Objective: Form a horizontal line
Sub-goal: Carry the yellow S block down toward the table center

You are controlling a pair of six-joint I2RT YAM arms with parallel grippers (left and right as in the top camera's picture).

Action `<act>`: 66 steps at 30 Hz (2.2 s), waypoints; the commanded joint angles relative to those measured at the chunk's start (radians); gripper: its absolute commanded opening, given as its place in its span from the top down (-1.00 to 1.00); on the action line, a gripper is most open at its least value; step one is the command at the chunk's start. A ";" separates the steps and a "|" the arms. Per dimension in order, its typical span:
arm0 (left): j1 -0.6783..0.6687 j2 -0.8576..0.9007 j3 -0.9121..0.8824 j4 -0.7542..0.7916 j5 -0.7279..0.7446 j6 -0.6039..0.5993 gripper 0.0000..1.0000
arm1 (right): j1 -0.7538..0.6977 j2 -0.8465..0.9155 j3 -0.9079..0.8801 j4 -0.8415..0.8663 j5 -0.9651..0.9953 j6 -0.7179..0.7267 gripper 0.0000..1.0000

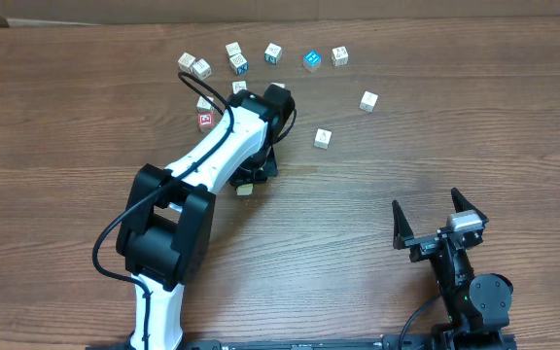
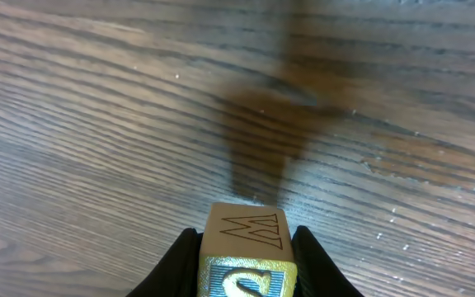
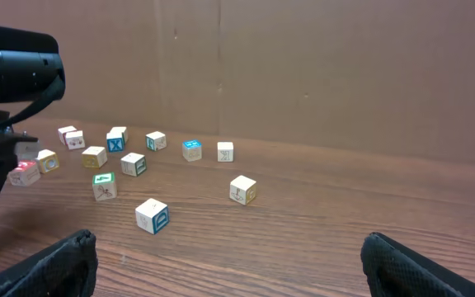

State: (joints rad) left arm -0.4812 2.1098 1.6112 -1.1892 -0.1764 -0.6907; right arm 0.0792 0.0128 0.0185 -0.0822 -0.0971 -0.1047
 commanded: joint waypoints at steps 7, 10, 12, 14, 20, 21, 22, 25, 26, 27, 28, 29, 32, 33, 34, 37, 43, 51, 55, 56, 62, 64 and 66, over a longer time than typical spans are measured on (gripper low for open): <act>-0.007 -0.017 -0.031 0.002 0.026 -0.031 0.81 | -0.003 -0.010 -0.010 0.005 0.001 -0.001 -1.00; -0.010 -0.017 -0.039 0.004 0.036 -0.031 0.80 | -0.003 -0.010 -0.010 0.005 0.001 -0.001 -1.00; -0.011 -0.017 -0.041 0.010 0.037 -0.031 0.78 | -0.003 -0.010 -0.010 0.005 0.001 -0.001 -1.00; -0.011 -0.017 -0.045 0.016 0.039 -0.030 0.77 | -0.003 -0.010 -0.010 0.005 0.001 -0.001 -1.00; -0.011 -0.017 -0.045 0.019 0.039 -0.027 0.73 | -0.003 -0.010 -0.010 0.005 0.001 -0.001 -1.00; -0.011 -0.017 -0.045 0.019 0.039 -0.027 0.74 | -0.003 -0.010 -0.010 0.005 0.001 -0.001 -1.00; -0.011 -0.017 -0.045 0.019 0.039 -0.027 0.73 | -0.003 -0.010 -0.010 0.005 0.001 -0.001 -1.00; -0.011 -0.017 -0.045 0.019 0.039 -0.027 0.69 | -0.003 -0.010 -0.010 0.005 0.001 -0.001 -1.00; -0.011 -0.017 -0.045 0.019 0.039 -0.027 0.65 | -0.003 -0.010 -0.010 0.005 0.001 -0.001 -1.00; -0.011 -0.017 -0.045 0.019 0.039 -0.027 0.63 | -0.003 -0.010 -0.010 0.005 0.001 -0.001 -1.00; -0.011 -0.017 -0.045 0.019 0.039 -0.027 0.63 | -0.003 -0.010 -0.010 0.005 0.001 -0.001 -1.00; -0.011 -0.017 -0.045 0.019 0.039 -0.027 0.62 | -0.003 -0.010 -0.010 0.005 0.001 -0.001 -1.00; -0.011 -0.017 -0.045 0.019 0.039 -0.027 0.56 | -0.003 -0.010 -0.010 0.005 0.001 -0.001 -1.00; -0.011 -0.017 -0.045 0.020 0.039 -0.027 0.52 | -0.003 -0.010 -0.010 0.005 0.001 -0.001 -1.00; -0.011 -0.017 -0.045 0.019 0.039 -0.027 0.46 | -0.003 -0.010 -0.010 0.005 0.001 -0.001 -1.00; -0.011 -0.017 -0.045 0.019 0.039 -0.027 0.38 | -0.003 -0.010 -0.010 0.005 0.001 -0.001 -1.00; -0.011 -0.017 -0.045 0.019 0.039 -0.027 0.19 | -0.003 -0.010 -0.010 0.005 0.001 -0.001 -1.00; -0.011 -0.017 -0.045 0.020 0.039 -0.027 -0.09 | -0.003 -0.010 -0.010 0.005 0.001 -0.001 -1.00; -0.011 -0.017 -0.045 0.020 0.039 -0.027 -0.13 | -0.003 -0.010 -0.010 0.005 0.001 -0.001 -1.00; -0.011 -0.017 -0.045 0.020 0.039 -0.027 -0.14 | -0.003 -0.010 -0.010 0.005 0.001 -0.001 -1.00; -0.011 -0.017 -0.045 0.020 0.039 -0.027 -0.19 | -0.003 -0.010 -0.010 0.005 0.001 -0.001 -1.00; -0.011 -0.017 -0.045 0.020 0.039 -0.027 -0.21 | -0.003 -0.010 -0.010 0.005 0.001 -0.001 -1.00; -0.011 -0.017 -0.045 0.020 0.039 -0.027 -0.22 | -0.003 -0.010 -0.010 0.005 0.001 -0.001 -1.00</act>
State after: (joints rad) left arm -0.4847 2.1098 1.5723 -1.1698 -0.1425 -0.7048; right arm 0.0792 0.0128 0.0185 -0.0822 -0.0971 -0.1047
